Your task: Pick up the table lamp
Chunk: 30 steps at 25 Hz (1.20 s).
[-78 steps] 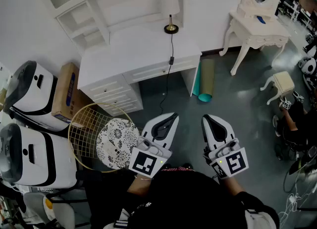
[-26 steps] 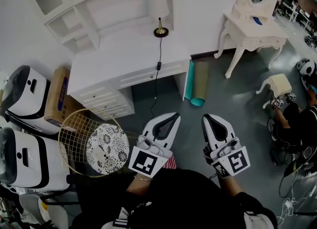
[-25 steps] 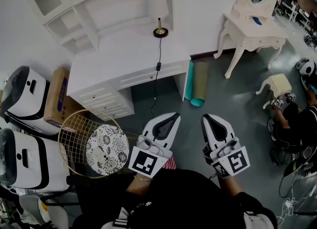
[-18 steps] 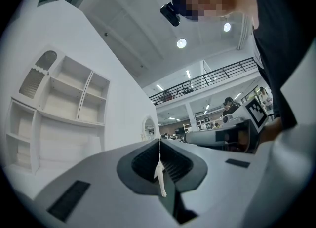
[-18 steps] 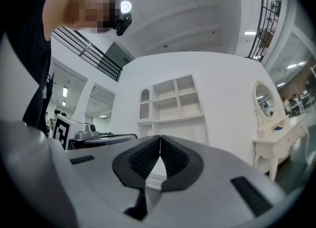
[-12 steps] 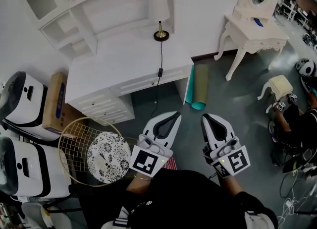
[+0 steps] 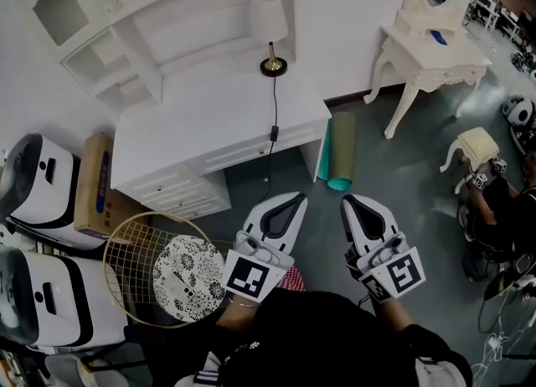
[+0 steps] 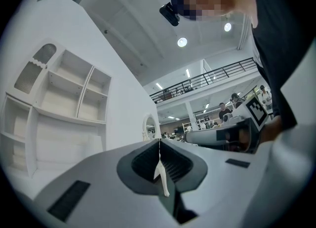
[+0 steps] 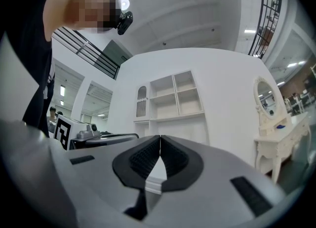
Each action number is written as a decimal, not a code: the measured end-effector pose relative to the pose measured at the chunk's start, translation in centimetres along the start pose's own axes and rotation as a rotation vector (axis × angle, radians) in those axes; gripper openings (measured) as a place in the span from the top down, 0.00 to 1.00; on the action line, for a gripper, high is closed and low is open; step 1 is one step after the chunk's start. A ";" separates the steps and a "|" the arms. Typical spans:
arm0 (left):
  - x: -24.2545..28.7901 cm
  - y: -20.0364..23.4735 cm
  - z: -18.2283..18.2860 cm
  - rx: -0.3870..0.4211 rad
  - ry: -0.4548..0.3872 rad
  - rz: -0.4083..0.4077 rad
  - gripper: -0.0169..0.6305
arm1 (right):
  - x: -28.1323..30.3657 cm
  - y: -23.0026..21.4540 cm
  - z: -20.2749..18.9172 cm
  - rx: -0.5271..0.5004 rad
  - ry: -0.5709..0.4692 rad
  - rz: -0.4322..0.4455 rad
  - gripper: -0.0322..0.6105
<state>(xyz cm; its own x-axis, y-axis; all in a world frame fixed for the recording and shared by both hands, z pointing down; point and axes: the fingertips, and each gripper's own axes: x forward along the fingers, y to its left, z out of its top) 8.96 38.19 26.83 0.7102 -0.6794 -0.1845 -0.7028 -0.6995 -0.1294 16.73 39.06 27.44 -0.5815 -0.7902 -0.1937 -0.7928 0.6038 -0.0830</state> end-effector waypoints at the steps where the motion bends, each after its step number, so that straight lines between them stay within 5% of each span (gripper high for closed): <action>1: 0.2 0.4 -0.1 -0.005 0.001 0.001 0.95 | 0.3 -0.3 -0.1 -0.005 0.002 -0.007 0.92; 30: 3.2 12.1 -2.4 -0.051 -0.009 0.003 0.95 | 11.8 -2.2 -1.9 -0.018 0.034 -0.044 0.92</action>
<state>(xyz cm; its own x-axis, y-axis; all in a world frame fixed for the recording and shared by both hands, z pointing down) 2.79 27.01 27.01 0.7074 -0.6797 -0.1939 -0.7019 -0.7079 -0.0792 11.26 28.22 27.19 -0.5515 -0.8193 -0.1568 -0.8208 0.5665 -0.0734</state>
